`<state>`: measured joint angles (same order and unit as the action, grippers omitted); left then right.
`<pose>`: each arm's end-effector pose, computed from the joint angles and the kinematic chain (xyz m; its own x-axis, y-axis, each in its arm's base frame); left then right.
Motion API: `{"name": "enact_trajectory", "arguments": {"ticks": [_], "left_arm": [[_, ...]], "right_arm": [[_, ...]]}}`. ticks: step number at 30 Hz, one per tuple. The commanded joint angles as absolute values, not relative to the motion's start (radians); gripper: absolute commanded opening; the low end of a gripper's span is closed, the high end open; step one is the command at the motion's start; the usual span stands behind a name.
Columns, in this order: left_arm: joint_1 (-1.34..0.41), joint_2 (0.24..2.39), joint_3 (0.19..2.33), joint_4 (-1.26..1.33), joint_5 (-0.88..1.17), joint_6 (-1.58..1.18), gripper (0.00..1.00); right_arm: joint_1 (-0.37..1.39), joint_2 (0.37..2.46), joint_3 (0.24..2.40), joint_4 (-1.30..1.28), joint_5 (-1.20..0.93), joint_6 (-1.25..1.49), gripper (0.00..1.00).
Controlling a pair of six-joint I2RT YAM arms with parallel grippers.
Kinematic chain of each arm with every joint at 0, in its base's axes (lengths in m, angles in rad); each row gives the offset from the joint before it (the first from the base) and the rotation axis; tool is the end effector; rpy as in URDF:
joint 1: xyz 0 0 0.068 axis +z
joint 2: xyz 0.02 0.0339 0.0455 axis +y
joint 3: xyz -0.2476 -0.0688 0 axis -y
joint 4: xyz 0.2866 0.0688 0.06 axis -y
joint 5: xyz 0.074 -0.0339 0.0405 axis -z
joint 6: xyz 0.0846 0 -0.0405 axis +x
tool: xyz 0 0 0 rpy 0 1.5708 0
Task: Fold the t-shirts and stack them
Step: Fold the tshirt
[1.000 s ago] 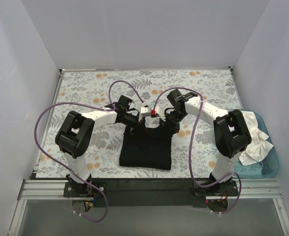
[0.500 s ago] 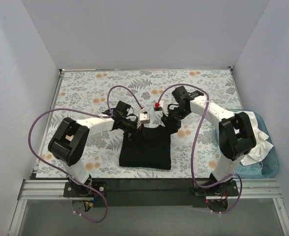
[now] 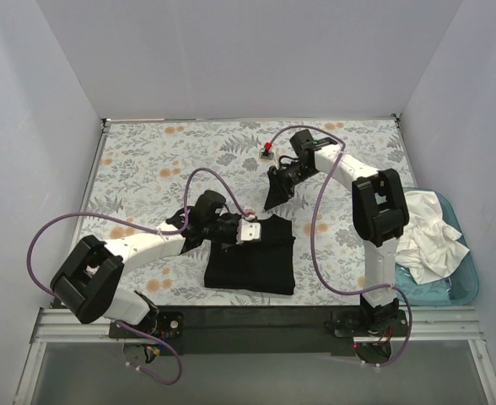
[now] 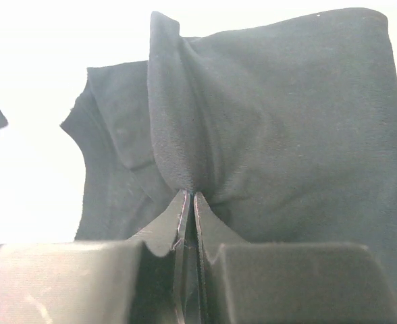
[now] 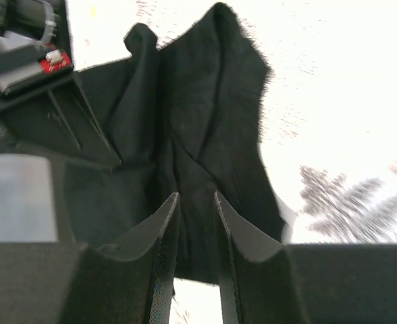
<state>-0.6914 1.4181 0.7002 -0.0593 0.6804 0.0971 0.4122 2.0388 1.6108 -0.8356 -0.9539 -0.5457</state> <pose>0.2259 -0.2561 0.1169 -0.4561 0.4754 -0.7523 0.8895 0.2680 -0.3700 0.3888 0.2453 0.1529 -0.5089 -0.5502 -0.6620 -0.8446 0.1704 0.5076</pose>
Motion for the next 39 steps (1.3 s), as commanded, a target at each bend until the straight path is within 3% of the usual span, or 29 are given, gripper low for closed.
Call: {"name": "enact_trajectory", "arguments": {"ticks": [1, 16, 39], "left_arm": [[-0.715, 1.367, 0.678, 0.026, 0.615, 0.175, 0.00], [-0.729, 1.341, 0.644, 0.159, 0.525, 0.241, 0.00], [-0.675, 1.440, 0.626, 0.452, 0.463, 0.298, 0.00]], "right_arm": [[0.451, 2.097, 1.655, -0.854, -1.103, -0.502, 0.32], [0.512, 2.296, 1.620, -0.870, -1.101, -0.563, 0.30], [0.514, 2.316, 1.614, -0.939, -1.054, -0.638, 0.29]]}}
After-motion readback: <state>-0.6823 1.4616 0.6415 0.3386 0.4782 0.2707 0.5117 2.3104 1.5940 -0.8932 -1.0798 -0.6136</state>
